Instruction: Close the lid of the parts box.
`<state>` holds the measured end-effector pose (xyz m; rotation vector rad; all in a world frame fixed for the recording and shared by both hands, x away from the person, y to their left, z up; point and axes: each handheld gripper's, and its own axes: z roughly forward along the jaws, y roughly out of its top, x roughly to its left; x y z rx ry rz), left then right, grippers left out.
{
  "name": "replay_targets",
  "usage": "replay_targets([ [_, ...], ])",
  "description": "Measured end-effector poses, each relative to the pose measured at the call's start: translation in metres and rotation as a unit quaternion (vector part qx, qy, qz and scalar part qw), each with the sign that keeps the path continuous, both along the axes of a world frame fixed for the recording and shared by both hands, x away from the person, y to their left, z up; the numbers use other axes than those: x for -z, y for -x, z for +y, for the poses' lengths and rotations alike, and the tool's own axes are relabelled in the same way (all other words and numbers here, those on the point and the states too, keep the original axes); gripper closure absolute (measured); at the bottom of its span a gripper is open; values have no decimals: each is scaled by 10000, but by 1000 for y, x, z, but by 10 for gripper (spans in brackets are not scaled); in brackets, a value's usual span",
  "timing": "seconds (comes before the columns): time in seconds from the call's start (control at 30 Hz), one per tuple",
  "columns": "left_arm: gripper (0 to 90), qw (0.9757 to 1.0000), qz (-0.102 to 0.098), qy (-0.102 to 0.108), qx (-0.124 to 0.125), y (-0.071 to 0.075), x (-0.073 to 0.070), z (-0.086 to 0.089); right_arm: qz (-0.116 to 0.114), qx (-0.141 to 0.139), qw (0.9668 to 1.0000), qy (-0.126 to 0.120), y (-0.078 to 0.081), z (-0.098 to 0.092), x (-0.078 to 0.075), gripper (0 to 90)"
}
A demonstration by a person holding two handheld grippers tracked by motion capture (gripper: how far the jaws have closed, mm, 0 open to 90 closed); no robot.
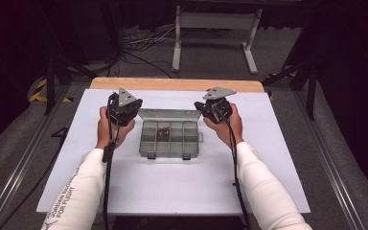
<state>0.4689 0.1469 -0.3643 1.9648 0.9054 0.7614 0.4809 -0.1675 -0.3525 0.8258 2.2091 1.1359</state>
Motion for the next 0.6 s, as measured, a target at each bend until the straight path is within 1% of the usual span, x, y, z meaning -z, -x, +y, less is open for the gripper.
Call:
replay_targets([
  [0.1, 895, 10000, -33, 58, -48, 1, 2, 0, 1, 7, 10000, -35, 1, 0, 1, 900],
  [0.13, 894, 10000, -23, 29, -39, 2, 3, 1, -12, 11, 10000, -41, 1, 0, 1, 900],
  [0.17, 895, 10000, -7, 71, -39, 2, 4, 1, 9, 26, 10000, -74, 2, -1, 2, 900],
  [0.2, 894, 10000, -7, 71, -39, 2, 4, 1, 18, 32, 9999, -99, 2, -1, 2, 900],
  [0.23, 895, 9999, 11, 131, -53, 3, 6, 2, 18, 28, 9999, -95, 2, -1, 3, 900],
  [0.47, 893, 9999, 11, 88, -77, 6, 8, 1, 54, 27, 9999, -101, 5, -1, 6, 900],
  [0.5, 892, 9999, 22, 120, -71, 6, 9, 2, 58, 18, 9999, -97, 6, -2, 6, 900],
  [0.53, 892, 9999, 10, 84, -68, 7, 9, 2, 63, 13, 9999, -97, 7, -2, 6, 900],
  [0.6, 892, 10000, 14, 79, -59, 8, 9, 1, 67, 11, 9999, -76, 7, -2, 7, 900],
])
